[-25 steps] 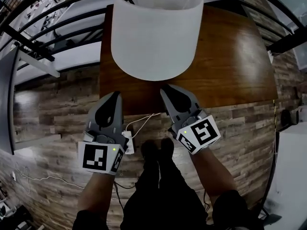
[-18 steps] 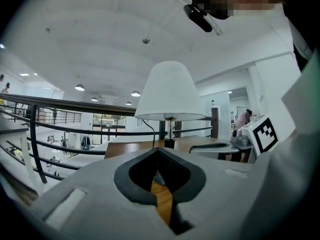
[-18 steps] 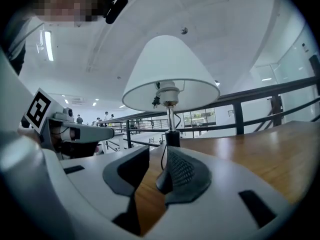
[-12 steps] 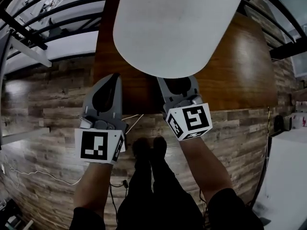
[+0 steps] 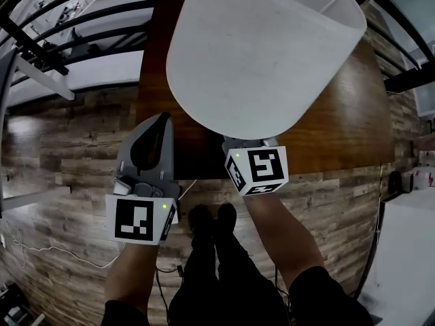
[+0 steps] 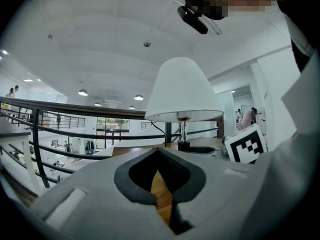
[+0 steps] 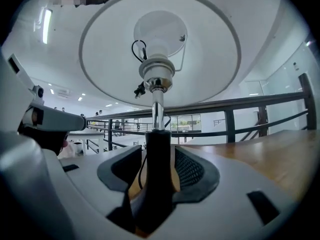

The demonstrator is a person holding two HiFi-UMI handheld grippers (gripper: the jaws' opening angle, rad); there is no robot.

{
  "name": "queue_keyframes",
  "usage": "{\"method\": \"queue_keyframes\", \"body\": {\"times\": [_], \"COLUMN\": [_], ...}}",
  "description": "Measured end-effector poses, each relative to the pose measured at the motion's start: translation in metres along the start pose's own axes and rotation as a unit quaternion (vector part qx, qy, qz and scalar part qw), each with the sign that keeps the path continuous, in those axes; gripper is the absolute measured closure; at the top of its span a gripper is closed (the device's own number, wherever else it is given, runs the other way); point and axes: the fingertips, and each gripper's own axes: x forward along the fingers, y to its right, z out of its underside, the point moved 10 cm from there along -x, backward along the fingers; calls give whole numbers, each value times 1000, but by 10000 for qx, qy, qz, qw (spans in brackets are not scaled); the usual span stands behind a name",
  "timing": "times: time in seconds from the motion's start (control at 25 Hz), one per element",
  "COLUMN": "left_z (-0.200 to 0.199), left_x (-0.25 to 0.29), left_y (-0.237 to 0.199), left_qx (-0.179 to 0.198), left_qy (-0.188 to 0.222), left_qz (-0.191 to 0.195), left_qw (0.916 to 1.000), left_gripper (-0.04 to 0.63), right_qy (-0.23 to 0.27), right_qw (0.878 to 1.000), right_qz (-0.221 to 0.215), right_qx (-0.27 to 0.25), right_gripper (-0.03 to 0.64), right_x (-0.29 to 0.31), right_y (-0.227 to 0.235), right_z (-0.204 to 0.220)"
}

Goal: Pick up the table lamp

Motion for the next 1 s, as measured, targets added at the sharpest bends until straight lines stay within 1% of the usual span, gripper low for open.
{"method": "queue_keyframes", "body": {"times": [0.16, 0.28, 0.36, 0.52, 0.56, 0.68, 0.76, 0.88, 1.0], "left_z": [4, 9, 12, 15, 15, 15, 15, 14, 9], "left_x": [7, 9, 8, 9, 8, 8, 7, 6, 7], "left_y": [-7, -12, -15, -20, -21, -25, -27, -30, -31], "left_qx": [-28, -36, -49, -104, -107, -72, -72, -69, -66], "left_qy": [28, -73, -189, -252, -252, -173, -194, -309, -176], "left_qz": [-39, -110, -145, -213, -225, -234, -229, -247, -241], "left_qw": [10000, 9999, 9997, 9994, 9994, 9996, 9995, 9992, 9995], "left_gripper": [591, 591, 591, 591, 591, 591, 591, 591, 591], "right_qy": [15, 21, 45, 79, 84, 80, 28, -130, -271], "right_qw": [10000, 10000, 9999, 9998, 9998, 9997, 9997, 9997, 9995], "right_qz": [0, 36, 75, 139, 175, 236, 214, 152, 152], "right_qx": [77, 73, 84, 82, 57, -65, -147, -130, -65], "right_gripper": [410, 414, 431, 453, 468, 480, 485, 488, 488], "right_x": [14, 20, 23, 32, 32, 33, 33, 37, 38], "right_y": [-1, -2, -1, 1, 1, -1, -1, 0, 2], "right_z": [4, 7, 9, 7, 6, 6, 5, 1, -1]}}
